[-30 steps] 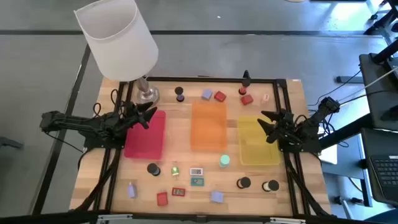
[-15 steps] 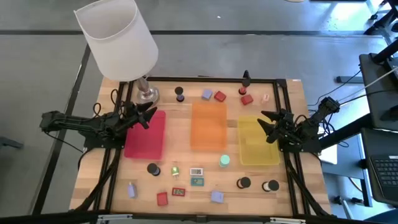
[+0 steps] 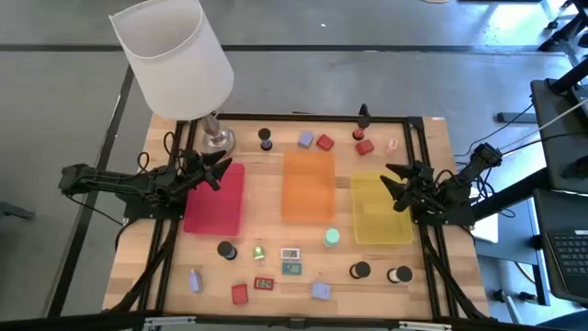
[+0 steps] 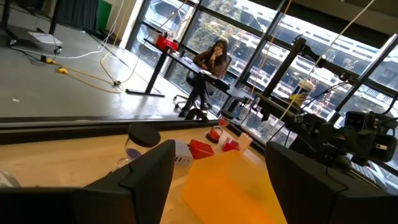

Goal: Pick & Place Office items

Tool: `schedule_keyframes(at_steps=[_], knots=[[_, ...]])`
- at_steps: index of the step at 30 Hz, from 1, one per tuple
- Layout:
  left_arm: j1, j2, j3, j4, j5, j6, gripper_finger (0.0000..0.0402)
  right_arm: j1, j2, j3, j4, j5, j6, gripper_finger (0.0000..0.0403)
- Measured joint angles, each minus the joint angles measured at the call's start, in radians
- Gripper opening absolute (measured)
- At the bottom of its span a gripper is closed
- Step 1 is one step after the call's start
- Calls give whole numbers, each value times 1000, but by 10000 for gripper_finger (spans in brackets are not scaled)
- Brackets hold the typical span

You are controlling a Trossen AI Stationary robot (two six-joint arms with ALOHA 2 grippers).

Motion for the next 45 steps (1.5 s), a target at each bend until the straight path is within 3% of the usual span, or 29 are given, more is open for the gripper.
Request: schedule_keyframes(at_steps=[14, 25, 28, 37, 45], knots=[[0, 0, 0, 0, 0, 0, 246, 0, 0, 0, -3, 20, 2, 275], [0, 0, 0, 0, 0, 0, 246, 0, 0, 0, -3, -8, 94, 275], [0, 0, 0, 0, 0, 0, 246, 0, 0, 0, -3, -10, 176, 275], [0, 0, 0, 0, -2, 0, 246, 0, 0, 0, -3, -100, 686, 275], [0, 0, 0, 0, -27, 0, 246, 0, 0, 0, -3, 25, 634, 275]])
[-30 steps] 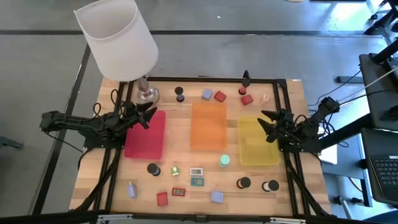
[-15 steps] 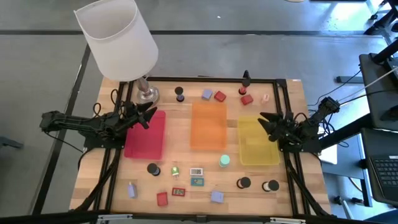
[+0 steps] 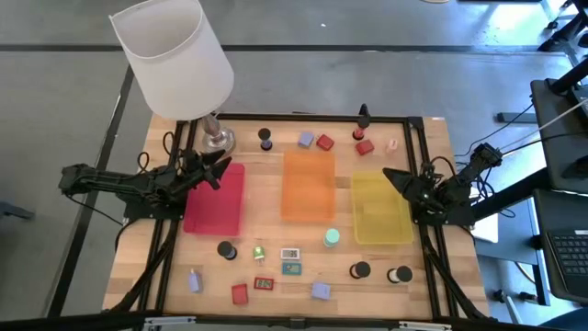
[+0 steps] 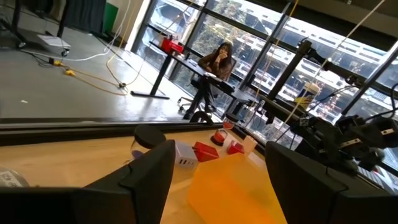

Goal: Pick & Place Office items
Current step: Put the pink charger adapter into the yellow bin

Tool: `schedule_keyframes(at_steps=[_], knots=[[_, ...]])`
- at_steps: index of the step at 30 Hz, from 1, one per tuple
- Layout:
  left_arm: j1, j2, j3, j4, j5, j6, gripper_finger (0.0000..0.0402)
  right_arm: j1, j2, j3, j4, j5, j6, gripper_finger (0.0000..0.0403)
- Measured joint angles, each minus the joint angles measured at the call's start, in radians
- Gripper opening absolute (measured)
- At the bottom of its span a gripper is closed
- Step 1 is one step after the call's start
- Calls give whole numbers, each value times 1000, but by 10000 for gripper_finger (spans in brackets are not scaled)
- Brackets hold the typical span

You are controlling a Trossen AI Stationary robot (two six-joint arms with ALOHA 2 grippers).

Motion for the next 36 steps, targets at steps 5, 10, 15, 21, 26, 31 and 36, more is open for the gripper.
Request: schedule_keyframes(at_steps=[5, 10, 15, 21, 26, 31, 36], knots=[[0, 0, 0, 39, 3, -45, 246, 0, 0, 0, 0, 10, -5, 275], [0, 0, 0, 53, 2, -52, 246, -3, 0, 0, 0, 114, -8, 275], [0, 0, 0, 53, -28, -52, 246, -31, 0, 0, 2, 117, -115, 275], [0, 0, 0, 53, -48, -52, 246, -91, 0, 45, 24, 116, -266, 275], [0, 0, 0, 53, -187, -52, 246, -121, 0, 128, 24, 241, -424, 275], [0, 0, 0, 53, -331, -52, 246, -131, 0, 225, 21, 305, -599, 275], [0, 0, 0, 52, -387, -78, 246, -151, 19, 318, 22, 306, -705, 275]])
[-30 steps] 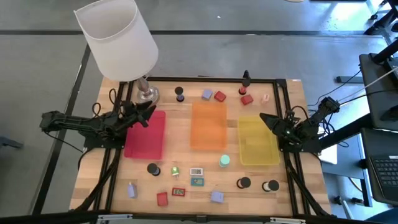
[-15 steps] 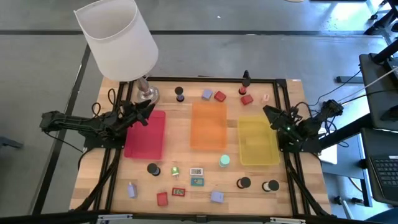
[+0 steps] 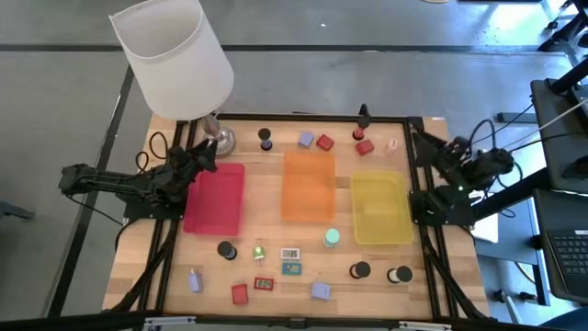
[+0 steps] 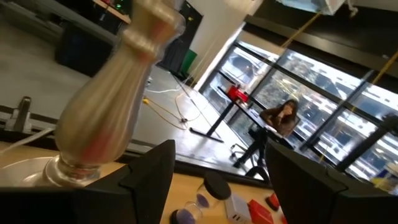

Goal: Pick & Place Office items
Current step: Put the pink charger adapter into the yellow bin

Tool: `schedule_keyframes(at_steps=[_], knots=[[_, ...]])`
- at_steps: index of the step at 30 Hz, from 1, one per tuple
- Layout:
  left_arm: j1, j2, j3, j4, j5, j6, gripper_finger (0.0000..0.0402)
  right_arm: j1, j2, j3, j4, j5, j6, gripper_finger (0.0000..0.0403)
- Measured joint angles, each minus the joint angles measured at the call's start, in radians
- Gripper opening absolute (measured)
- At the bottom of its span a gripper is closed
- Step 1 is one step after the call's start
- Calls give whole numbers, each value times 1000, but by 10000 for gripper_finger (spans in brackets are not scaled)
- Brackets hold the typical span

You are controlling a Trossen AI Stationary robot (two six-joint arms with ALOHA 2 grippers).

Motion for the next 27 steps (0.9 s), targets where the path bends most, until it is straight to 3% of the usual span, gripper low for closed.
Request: schedule_keyframes(at_steps=[10, 13, 21, 27], knots=[[0, 0, 0, 0, -5, -26, 246, -32, 111, 103, 1, -29, -130, 275], [0, 0, 0, 0, -8, -27, 246, -54, 158, 103, 0, -140, -125, 275], [0, 0, 0, 0, -6, -68, 246, -173, 315, 103, 0, -573, -174, 275], [0, 0, 0, 0, -6, -71, 246, -314, 422, 102, 0, -588, -196, 275]])
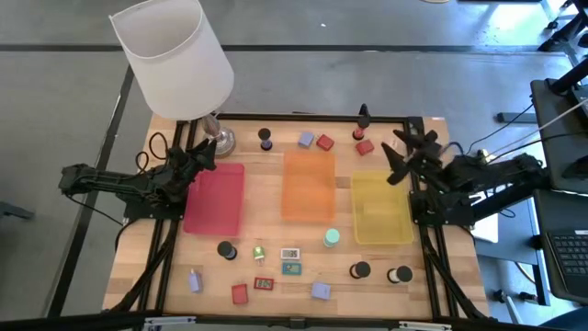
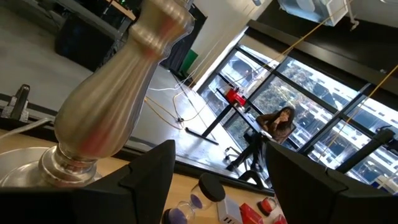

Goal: Pick & Place Office items
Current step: Put the pink charger adapter into the yellow bin

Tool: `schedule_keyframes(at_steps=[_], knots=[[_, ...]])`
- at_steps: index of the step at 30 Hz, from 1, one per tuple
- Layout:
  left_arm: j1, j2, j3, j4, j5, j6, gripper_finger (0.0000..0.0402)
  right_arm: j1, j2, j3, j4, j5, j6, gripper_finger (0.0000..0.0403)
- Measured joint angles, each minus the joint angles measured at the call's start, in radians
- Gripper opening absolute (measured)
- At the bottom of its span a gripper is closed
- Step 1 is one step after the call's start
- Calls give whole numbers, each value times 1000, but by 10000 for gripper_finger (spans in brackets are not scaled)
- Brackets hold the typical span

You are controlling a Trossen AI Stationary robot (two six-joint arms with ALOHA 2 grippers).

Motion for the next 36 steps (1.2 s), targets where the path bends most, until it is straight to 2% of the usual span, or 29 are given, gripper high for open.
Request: schedule_keyframes(at_steps=[7, 11, 15, 21, 25, 30, 36], knots=[[0, 0, 0, 0, 19, 30, 246, -227, 50, 0, 0, -4, 38, 275], [0, 0, 0, 0, 13, 50, 246, -355, 63, 0, -19, -4, 227, 275], [0, 0, 0, 0, 6, 52, 246, -469, 83, 0, -158, -32, 455, 275], [0, 0, 0, -1, 0, 52, 246, -635, 172, 0, -408, -285, 828, 275], [0, 0, 0, -1, -2, 53, 246, -759, 277, 36, -573, -457, 959, 275], [0, 0, 0, -2, -2, 58, 246, -906, 446, 146, -799, -592, 987, 275], [0, 0, 0, -2, -2, 107, 246, -1001, 638, 257, -855, -694, 919, 279]])
